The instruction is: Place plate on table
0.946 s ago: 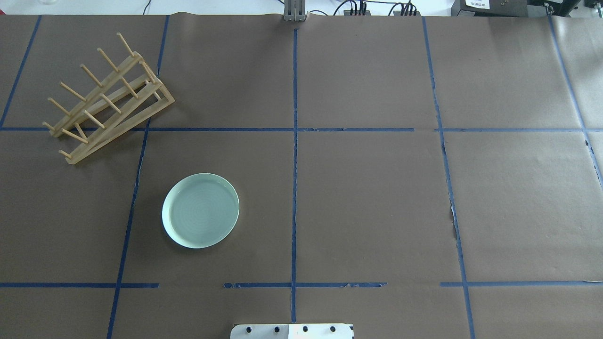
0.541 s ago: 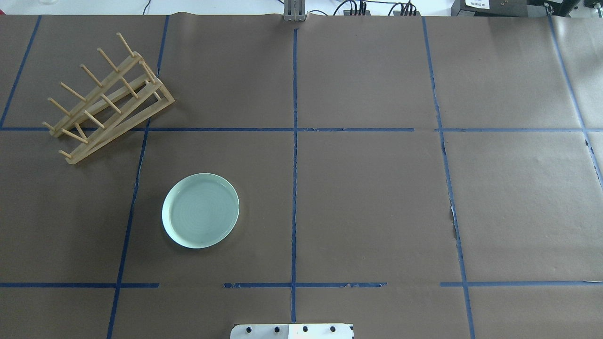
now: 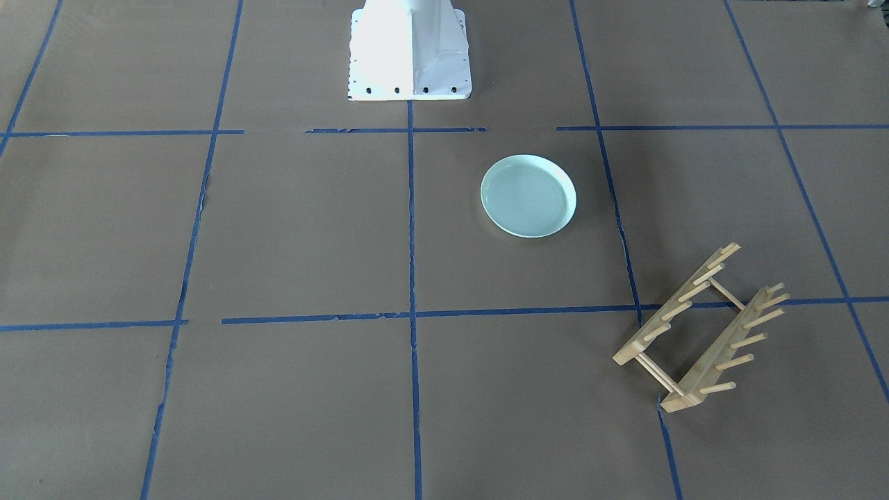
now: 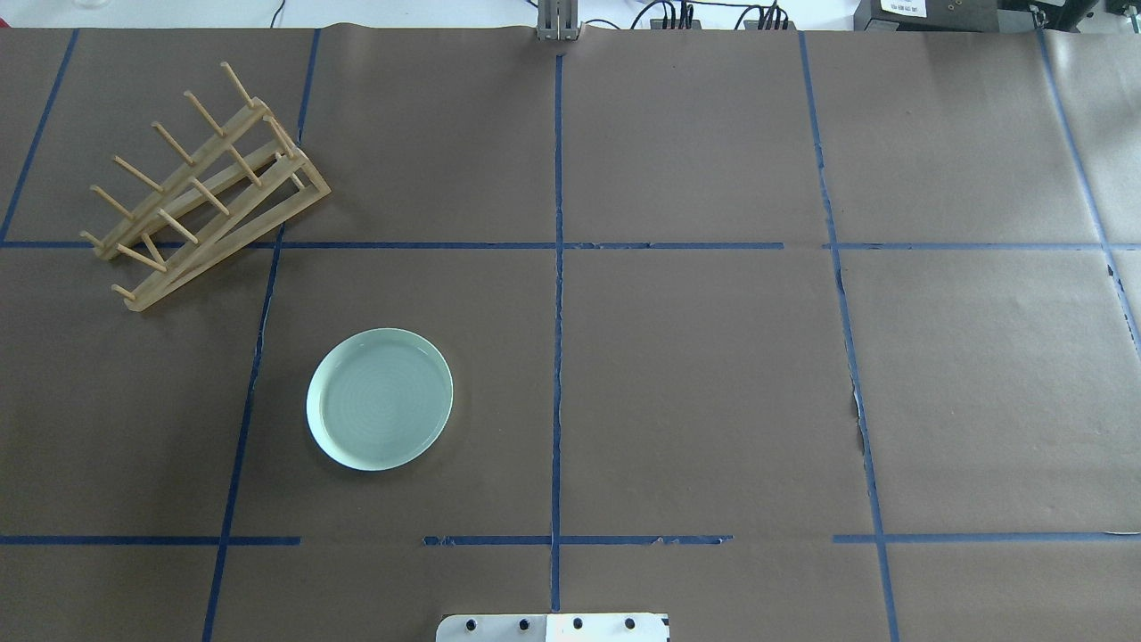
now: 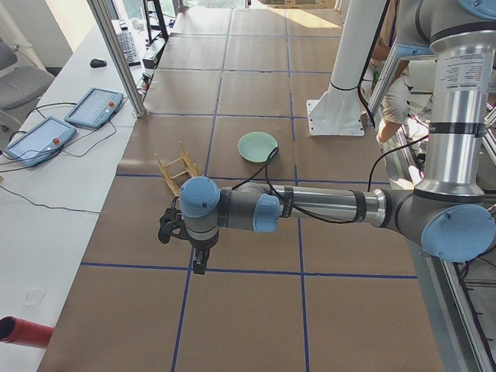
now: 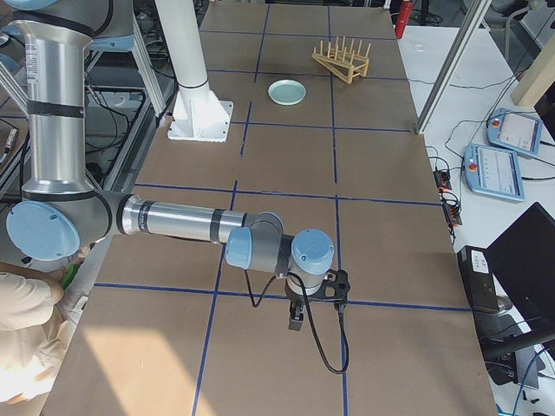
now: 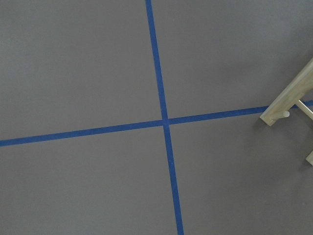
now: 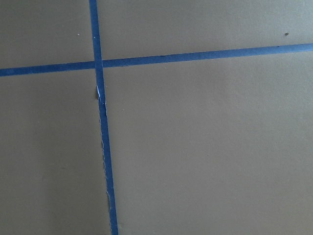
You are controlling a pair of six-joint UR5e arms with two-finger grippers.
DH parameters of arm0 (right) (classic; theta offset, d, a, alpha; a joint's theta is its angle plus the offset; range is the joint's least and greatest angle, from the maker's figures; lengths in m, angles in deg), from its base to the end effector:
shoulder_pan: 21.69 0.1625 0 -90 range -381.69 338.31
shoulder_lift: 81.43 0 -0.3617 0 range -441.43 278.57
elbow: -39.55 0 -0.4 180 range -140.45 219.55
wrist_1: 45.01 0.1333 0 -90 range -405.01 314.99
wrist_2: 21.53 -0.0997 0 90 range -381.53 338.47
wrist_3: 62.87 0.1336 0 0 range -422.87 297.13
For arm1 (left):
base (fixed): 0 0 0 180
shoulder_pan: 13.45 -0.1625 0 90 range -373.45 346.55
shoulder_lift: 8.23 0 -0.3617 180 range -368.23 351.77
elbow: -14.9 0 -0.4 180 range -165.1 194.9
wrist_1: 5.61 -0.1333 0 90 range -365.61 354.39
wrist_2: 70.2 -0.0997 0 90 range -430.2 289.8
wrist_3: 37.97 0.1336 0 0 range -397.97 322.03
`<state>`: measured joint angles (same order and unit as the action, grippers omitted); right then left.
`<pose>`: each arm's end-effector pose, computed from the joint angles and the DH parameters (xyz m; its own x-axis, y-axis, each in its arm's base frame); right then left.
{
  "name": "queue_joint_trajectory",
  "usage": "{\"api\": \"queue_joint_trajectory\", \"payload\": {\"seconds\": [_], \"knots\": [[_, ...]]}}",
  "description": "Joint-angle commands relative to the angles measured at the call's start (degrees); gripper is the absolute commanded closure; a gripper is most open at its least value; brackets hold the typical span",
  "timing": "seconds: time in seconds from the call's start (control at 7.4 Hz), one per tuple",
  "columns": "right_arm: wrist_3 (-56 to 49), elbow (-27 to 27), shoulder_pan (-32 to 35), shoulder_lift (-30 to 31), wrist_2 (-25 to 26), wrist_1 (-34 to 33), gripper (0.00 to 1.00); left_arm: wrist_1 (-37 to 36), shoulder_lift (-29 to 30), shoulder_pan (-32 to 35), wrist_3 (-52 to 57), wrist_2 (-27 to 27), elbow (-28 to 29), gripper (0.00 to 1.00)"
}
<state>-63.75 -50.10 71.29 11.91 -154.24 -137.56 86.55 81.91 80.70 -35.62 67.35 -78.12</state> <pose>0.0669 -0.4637 0.6578 0.7307 0.0966 0.6759 -0.0405 0.9943 -0.0983 -0.0714 -0.5041 0.5827 0.6805 0.0601 -0.7303 0.0442 0.9915 0.1228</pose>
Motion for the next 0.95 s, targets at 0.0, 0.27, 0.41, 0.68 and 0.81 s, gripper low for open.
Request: {"api": "queue_joint_trajectory", "payload": {"seconds": [0.0,0.27,0.41,0.68,0.81], "knots": [[0.0,0.0,0.0,0.0,0.0,0.0,0.0,-0.41,-0.14,1.3,0.02,-0.96,-0.23,0.0],[0.0,0.0,0.0,0.0,0.0,0.0,0.0,-0.32,0.21,1.21,0.02,-2.11,-0.67,0.0],[0.0,0.0,0.0,0.0,0.0,0.0,0.0,-0.32,0.39,1.21,0.02,-2.2,-0.85,0.0],[0.0,0.0,0.0,0.0,0.0,0.0,0.0,-0.32,0.13,1.21,0.02,-2.29,-0.94,0.0],[0.0,0.0,0.0,0.0,0.0,0.0,0.0,-0.32,0.13,1.21,0.02,-2.29,-0.94,0.0]]}}
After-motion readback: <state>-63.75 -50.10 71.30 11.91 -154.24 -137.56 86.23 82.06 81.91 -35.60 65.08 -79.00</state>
